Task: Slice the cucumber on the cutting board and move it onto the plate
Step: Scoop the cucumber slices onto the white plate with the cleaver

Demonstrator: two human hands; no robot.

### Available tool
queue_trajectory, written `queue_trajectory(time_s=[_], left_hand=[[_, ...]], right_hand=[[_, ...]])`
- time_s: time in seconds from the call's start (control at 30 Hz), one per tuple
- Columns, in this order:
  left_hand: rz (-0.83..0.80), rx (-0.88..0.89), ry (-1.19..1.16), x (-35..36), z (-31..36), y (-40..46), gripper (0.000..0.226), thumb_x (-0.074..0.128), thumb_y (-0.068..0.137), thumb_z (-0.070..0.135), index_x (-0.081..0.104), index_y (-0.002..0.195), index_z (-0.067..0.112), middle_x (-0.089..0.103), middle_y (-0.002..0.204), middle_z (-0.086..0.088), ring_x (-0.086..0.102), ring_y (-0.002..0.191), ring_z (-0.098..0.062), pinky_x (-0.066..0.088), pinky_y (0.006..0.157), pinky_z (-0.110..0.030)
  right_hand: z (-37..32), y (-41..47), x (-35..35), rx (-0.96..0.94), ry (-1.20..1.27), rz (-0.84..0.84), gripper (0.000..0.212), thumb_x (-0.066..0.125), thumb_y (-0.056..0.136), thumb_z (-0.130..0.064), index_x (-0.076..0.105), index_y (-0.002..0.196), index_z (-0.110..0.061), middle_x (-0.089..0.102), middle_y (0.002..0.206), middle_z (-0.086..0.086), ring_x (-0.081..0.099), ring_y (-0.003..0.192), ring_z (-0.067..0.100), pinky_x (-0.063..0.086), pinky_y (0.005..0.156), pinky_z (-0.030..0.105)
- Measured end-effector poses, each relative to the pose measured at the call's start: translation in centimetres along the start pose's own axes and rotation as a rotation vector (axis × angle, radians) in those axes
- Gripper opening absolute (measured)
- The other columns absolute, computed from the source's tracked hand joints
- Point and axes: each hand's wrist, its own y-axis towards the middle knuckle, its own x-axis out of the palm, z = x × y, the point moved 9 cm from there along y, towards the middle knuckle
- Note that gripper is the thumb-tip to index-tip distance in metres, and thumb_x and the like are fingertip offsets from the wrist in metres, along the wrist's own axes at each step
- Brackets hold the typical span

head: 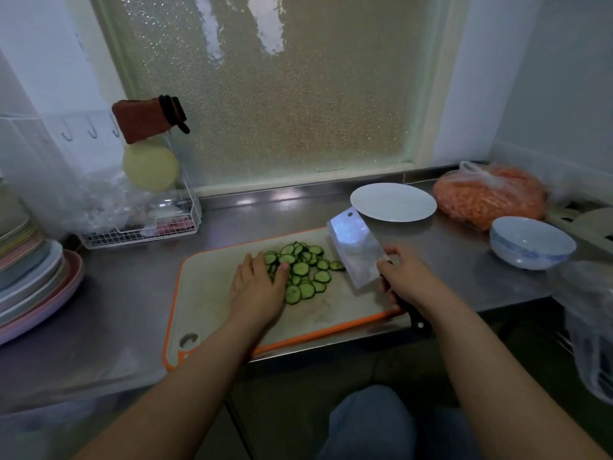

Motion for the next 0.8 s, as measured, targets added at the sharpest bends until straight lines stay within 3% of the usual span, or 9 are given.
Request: queue_trajectory(time_s=[0.1, 0.2, 0.3, 0.43, 0.5, 0.63, 0.7, 0.8], left_hand=[[0.103, 0.155, 0.106, -1.3, 2.9, 1.3, 0.058, 0.028, 0.097, 0.053, 0.033, 0.144, 0.020, 0.018, 0.157, -0.011, 0.015, 0.144, -0.031, 0.010, 0.117, -0.043], [0.078, 0.396, 0.104, -1.8, 8.5, 3.3, 0.034, 0.046, 0.095, 0.040, 0.059, 0.122, 0.022, 0.052, 0.136, -0.006, 0.044, 0.126, -0.026, 0.033, 0.106, -0.038], [-0.204, 0.205, -0.281, 0.7, 12.5, 7.1, 0.017, 0.049, 0.095, 0.027, 0.063, 0.100, 0.018, 0.067, 0.104, -0.002, 0.061, 0.090, -0.018, 0.049, 0.078, -0.031], [-0.505, -0.198, -0.783, 5.9, 16.6, 10.6, 0.021, 0.044, 0.095, 0.005, 0.052, 0.076, 0.009, 0.062, 0.070, -0.009, 0.049, 0.051, -0.011, 0.037, 0.041, -0.016], [-0.618, -0.322, -0.821, 8.4, 17.8, 11.3, 0.025, 0.042, 0.096, 0.006, 0.051, 0.073, 0.008, 0.060, 0.048, -0.003, 0.049, 0.037, -0.007, 0.032, 0.035, -0.013], [-0.722, -0.394, -0.780, 13.6, 18.7, 12.9, 0.022, 0.035, 0.100, 0.019, 0.051, 0.087, 0.011, 0.060, 0.042, -0.001, 0.036, 0.023, -0.004, 0.022, 0.029, -0.009], [-0.720, -0.418, -0.786, 15.4, 19.1, 13.3, 0.024, 0.028, 0.102, 0.026, 0.046, 0.090, 0.014, 0.060, 0.041, 0.000, 0.030, 0.021, -0.003, 0.015, 0.030, -0.007], [-0.613, -0.416, -0.793, 16.2, 20.1, 14.1, 0.025, 0.032, 0.103, 0.029, 0.041, 0.085, 0.014, 0.055, 0.035, 0.002, 0.036, 0.021, -0.001, 0.015, 0.030, -0.007]], right_hand=[[0.8, 0.5, -0.2, 0.041, 0.163, 0.006, 0.013, 0.041, 0.099, -0.019, 0.046, 0.111, -0.016, 0.052, 0.061, 0.008, 0.041, 0.038, 0.015, 0.035, 0.038, 0.021], [1.1, 1.3, -1.1, 0.070, 0.372, 0.070, 0.011, 0.041, 0.102, -0.023, 0.047, 0.106, -0.014, 0.051, 0.062, 0.007, 0.040, 0.037, 0.013, 0.035, 0.037, 0.019], [1.1, 2.3, -3.0, 0.057, 0.471, 0.189, 0.017, 0.041, 0.102, -0.023, 0.048, 0.089, -0.014, 0.050, 0.062, 0.008, 0.039, 0.038, 0.014, 0.036, 0.036, 0.019], [2.7, 3.4, -4.6, 0.143, 0.610, 0.254, 0.028, 0.040, 0.101, -0.020, 0.041, 0.074, -0.015, 0.046, 0.061, 0.009, 0.036, 0.040, 0.017, 0.033, 0.039, 0.020], [3.6, 3.7, -5.2, 0.189, 0.646, 0.267, 0.028, 0.040, 0.101, -0.020, 0.040, 0.073, -0.016, 0.045, 0.060, 0.008, 0.036, 0.036, 0.016, 0.033, 0.039, 0.018], [4.7, 4.3, -7.1, 0.197, 0.734, 0.309, 0.025, 0.040, 0.100, -0.014, 0.040, 0.076, -0.014, 0.046, 0.060, 0.009, 0.036, 0.036, 0.015, 0.033, 0.039, 0.019], [5.3, 4.6, -7.6, 0.215, 0.724, 0.284, 0.023, 0.041, 0.100, -0.015, 0.041, 0.077, -0.014, 0.047, 0.060, 0.009, 0.036, 0.036, 0.015, 0.033, 0.040, 0.019], [6.2, 5.0, -8.3, 0.228, 0.710, 0.258, 0.019, 0.042, 0.099, -0.016, 0.043, 0.080, -0.014, 0.049, 0.062, 0.009, 0.038, 0.038, 0.015, 0.034, 0.040, 0.021]])
